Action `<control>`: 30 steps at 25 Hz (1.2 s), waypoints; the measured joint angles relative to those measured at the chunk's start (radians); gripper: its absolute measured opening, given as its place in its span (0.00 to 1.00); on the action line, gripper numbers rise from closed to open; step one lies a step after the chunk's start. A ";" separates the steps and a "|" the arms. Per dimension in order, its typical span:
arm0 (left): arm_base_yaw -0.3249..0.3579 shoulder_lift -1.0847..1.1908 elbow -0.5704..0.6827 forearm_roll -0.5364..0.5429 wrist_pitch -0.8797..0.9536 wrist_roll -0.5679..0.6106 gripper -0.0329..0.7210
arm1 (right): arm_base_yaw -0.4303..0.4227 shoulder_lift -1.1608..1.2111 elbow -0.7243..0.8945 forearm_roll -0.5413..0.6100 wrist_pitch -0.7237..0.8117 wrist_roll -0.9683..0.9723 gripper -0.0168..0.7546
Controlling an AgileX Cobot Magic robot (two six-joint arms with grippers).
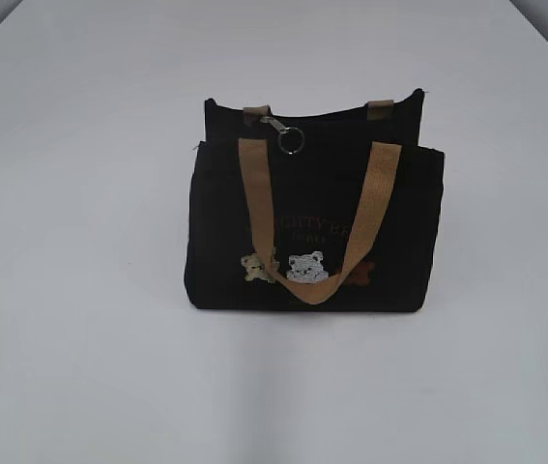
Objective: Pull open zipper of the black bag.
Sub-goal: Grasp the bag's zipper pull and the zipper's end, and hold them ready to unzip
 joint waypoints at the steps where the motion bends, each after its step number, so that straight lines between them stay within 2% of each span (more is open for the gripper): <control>1: 0.000 0.000 0.000 0.000 0.000 0.000 0.35 | 0.000 0.000 0.000 0.000 0.000 0.000 0.46; 22: 0.000 0.000 0.000 0.000 0.000 0.000 0.36 | 0.000 0.000 0.000 0.000 0.000 0.000 0.46; 25: 0.000 0.020 -0.009 -0.046 -0.030 0.007 0.36 | 0.000 0.000 0.000 0.000 0.000 0.000 0.46; 27: 0.000 0.065 -0.012 -0.186 -0.184 0.088 0.37 | 0.000 0.000 0.000 0.000 0.000 0.000 0.46; 30: 0.000 0.207 0.010 -0.607 -0.455 0.482 0.38 | 0.000 0.000 0.000 0.000 0.000 0.000 0.46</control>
